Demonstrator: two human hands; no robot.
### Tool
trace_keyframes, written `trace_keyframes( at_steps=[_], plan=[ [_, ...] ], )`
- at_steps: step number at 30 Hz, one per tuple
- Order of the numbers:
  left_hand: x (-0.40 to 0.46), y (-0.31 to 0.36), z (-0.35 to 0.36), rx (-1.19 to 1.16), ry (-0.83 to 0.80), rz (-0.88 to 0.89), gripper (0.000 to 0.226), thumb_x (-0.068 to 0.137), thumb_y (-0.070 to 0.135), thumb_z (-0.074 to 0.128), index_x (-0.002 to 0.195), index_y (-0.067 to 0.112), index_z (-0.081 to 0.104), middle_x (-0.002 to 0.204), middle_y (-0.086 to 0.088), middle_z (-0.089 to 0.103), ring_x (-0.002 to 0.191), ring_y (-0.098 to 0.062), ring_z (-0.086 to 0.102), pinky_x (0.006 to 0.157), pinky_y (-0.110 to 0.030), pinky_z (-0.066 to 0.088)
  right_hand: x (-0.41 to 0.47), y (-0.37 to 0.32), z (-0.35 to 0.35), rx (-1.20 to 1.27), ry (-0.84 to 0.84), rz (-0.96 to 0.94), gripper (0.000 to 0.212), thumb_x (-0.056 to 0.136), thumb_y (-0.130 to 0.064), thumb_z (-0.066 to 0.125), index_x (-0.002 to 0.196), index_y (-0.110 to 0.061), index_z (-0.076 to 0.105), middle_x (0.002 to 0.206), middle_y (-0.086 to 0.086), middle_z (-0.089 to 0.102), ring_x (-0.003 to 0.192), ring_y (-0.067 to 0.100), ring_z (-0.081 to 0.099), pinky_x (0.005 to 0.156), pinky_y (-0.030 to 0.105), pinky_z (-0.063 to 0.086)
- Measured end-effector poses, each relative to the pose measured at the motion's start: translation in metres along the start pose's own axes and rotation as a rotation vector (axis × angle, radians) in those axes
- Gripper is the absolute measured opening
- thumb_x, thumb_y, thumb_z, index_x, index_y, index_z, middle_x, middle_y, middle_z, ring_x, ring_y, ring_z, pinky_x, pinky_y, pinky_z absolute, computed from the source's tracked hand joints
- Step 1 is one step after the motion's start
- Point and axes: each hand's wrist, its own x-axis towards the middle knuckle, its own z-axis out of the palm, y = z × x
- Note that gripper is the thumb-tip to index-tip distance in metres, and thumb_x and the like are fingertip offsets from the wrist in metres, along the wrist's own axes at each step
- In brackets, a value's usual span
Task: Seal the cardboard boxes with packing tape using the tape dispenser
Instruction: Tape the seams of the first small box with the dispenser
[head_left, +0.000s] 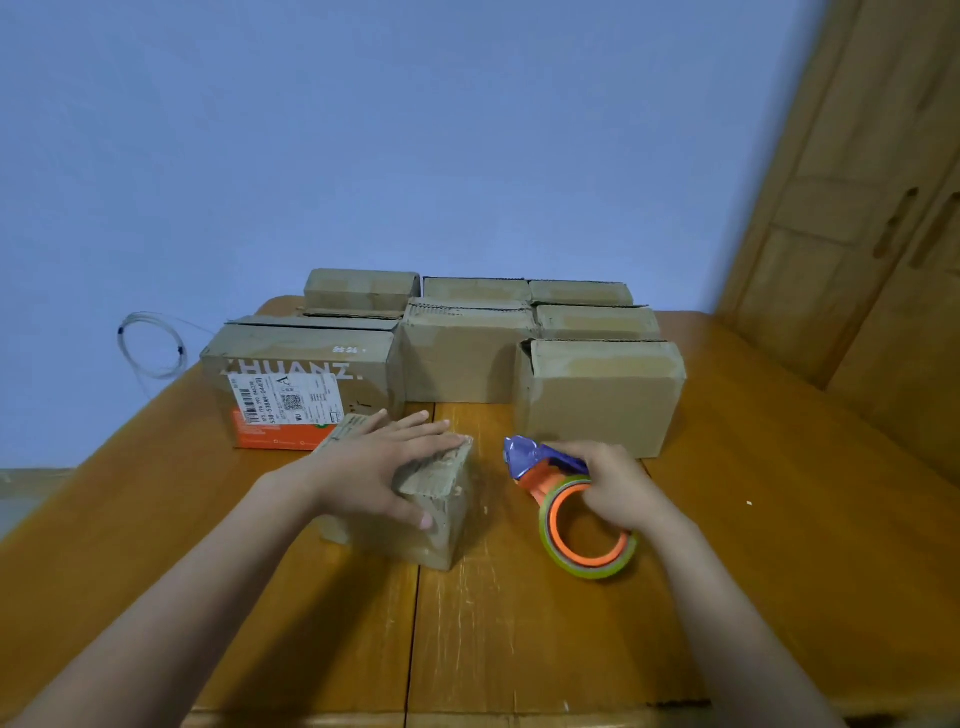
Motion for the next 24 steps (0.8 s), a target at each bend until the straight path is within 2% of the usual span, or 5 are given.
trace_keyframes(
  at_steps=[4,9,12,16,24],
  plan=[
    [-0.001,-0.003,0.005,-0.054,0.060,0.008,0.091,0.075,0.074,0.057,0.148,0.049,0.010,0.159,0.020,0.005,0.146,-0.002,-0.004,0.112,-0.030,-0.011,0.010,0.004,-0.006,-0.147,-0.234,0.063,0.056,0.079,0.011,0.052,0.120,-0.026,0.062,0.100,0.001,0.068,0.090,0.019,0.064,0.075,0.033,0.054],
    [-0.001,-0.007,0.010,-0.096,0.112,0.004,0.103,0.055,0.090,0.038,0.147,0.049,0.015,0.157,0.022,0.011,0.138,0.008,0.000,0.114,-0.029,-0.006,0.003,-0.009,-0.009,-0.421,-0.243,0.123,0.079,0.085,0.005,0.049,0.151,-0.030,0.023,0.144,0.007,0.045,0.121,0.026,0.051,0.087,0.026,0.045],
    [-0.001,-0.009,0.012,-0.124,0.144,0.005,0.109,0.049,0.096,0.037,0.147,0.049,0.019,0.156,0.023,0.015,0.135,0.011,0.002,0.115,-0.030,-0.003,-0.014,-0.030,-0.004,-0.253,0.018,-0.028,0.078,0.087,0.004,0.048,0.150,-0.034,0.022,0.152,-0.009,0.032,0.139,0.013,0.029,0.114,0.029,0.025],
    [0.000,-0.009,0.014,-0.132,0.171,-0.006,0.106,0.052,0.091,0.042,0.146,0.048,0.022,0.156,0.021,0.017,0.139,0.007,0.007,0.117,-0.033,0.000,-0.030,-0.066,0.036,0.198,0.188,-0.218,0.061,0.097,-0.012,0.048,0.145,-0.042,0.024,0.143,-0.035,0.021,0.133,-0.016,0.016,0.105,0.005,0.014],
    [-0.001,-0.003,0.013,-0.153,0.193,-0.040,0.099,0.053,0.085,0.039,0.143,0.050,0.020,0.156,0.021,0.017,0.145,-0.002,0.010,0.115,-0.030,-0.001,-0.027,-0.068,0.106,0.294,0.255,-0.248,0.060,0.094,-0.059,0.024,0.146,-0.036,0.007,0.151,-0.029,0.005,0.142,-0.009,0.002,0.114,0.012,0.007]
  ],
)
